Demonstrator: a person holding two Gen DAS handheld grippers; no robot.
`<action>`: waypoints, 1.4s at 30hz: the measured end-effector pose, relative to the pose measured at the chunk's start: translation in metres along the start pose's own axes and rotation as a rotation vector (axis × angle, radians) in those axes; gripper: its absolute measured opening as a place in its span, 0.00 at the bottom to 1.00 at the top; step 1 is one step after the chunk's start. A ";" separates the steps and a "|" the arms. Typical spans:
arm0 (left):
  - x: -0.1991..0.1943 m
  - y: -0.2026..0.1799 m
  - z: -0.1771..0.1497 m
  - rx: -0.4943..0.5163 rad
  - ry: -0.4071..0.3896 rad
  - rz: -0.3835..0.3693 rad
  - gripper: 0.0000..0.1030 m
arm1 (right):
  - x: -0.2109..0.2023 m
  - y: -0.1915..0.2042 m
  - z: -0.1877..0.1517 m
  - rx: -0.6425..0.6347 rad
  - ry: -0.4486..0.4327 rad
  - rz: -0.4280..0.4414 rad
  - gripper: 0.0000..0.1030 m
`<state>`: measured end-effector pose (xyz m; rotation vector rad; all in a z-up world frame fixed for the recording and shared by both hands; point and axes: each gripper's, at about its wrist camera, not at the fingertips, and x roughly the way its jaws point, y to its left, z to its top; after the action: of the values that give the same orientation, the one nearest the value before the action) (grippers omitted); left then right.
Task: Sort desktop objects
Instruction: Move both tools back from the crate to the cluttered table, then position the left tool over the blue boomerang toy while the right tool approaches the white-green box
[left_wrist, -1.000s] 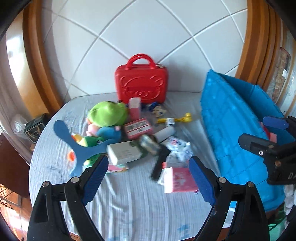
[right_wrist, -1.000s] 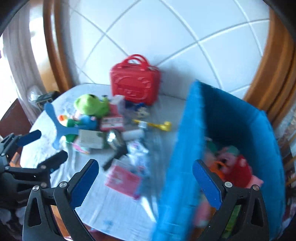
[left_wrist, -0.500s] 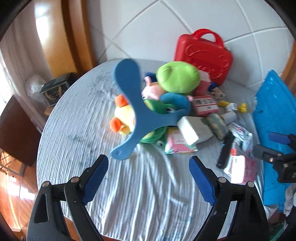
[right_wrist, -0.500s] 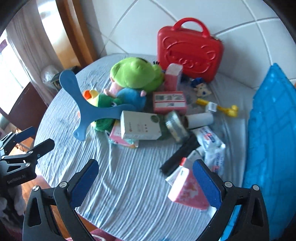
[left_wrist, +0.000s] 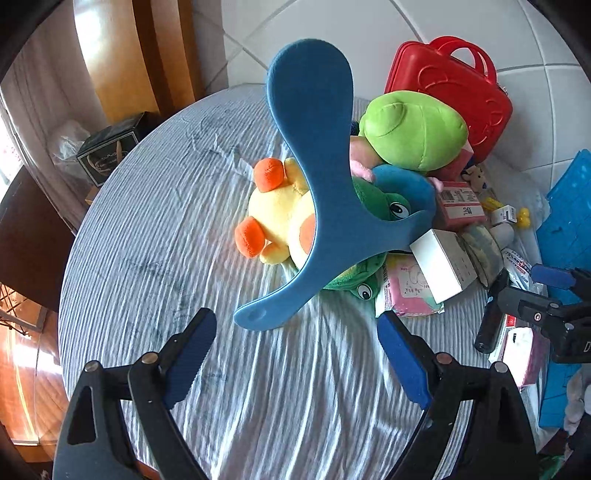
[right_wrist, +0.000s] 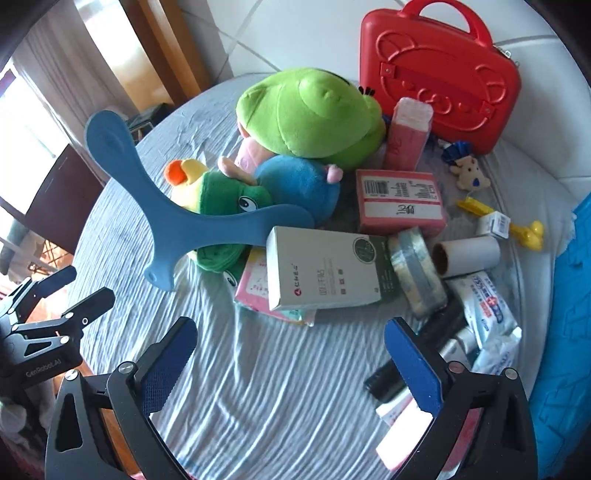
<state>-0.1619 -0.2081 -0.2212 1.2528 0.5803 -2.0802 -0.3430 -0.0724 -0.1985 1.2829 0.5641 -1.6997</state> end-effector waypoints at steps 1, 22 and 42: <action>0.005 0.002 0.004 0.005 0.008 -0.010 0.87 | 0.004 0.001 0.001 0.009 0.007 -0.001 1.00; 0.062 0.094 0.074 0.017 0.084 -0.091 0.87 | 0.052 0.040 0.066 0.148 -0.020 -0.114 1.00; 0.082 -0.057 0.032 0.414 0.187 -0.308 0.87 | 0.035 -0.029 0.020 0.296 0.000 -0.283 1.00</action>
<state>-0.2504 -0.2129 -0.2771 1.6945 0.4593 -2.4414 -0.3798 -0.0879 -0.2283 1.4636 0.5266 -2.0774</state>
